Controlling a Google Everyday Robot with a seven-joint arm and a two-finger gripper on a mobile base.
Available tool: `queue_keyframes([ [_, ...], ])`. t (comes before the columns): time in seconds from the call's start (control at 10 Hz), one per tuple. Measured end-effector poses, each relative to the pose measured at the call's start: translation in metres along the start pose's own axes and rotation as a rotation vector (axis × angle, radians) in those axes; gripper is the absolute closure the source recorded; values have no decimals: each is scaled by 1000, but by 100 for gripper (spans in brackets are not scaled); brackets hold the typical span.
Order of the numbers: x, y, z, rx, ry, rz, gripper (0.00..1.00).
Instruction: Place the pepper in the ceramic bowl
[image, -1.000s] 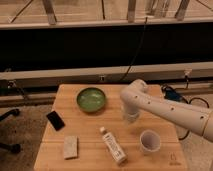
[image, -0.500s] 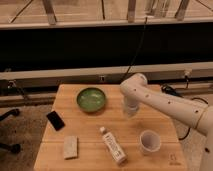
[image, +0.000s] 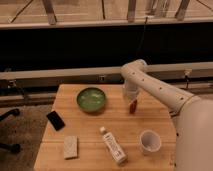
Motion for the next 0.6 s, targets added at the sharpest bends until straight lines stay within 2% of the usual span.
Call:
queue_keyframes([
  [0.3, 27, 8, 3, 14, -11, -45, 20],
  [0.5, 37, 18, 10, 19, -21, -60, 20],
  [0.6, 40, 20, 21, 21, -30, -73, 20],
])
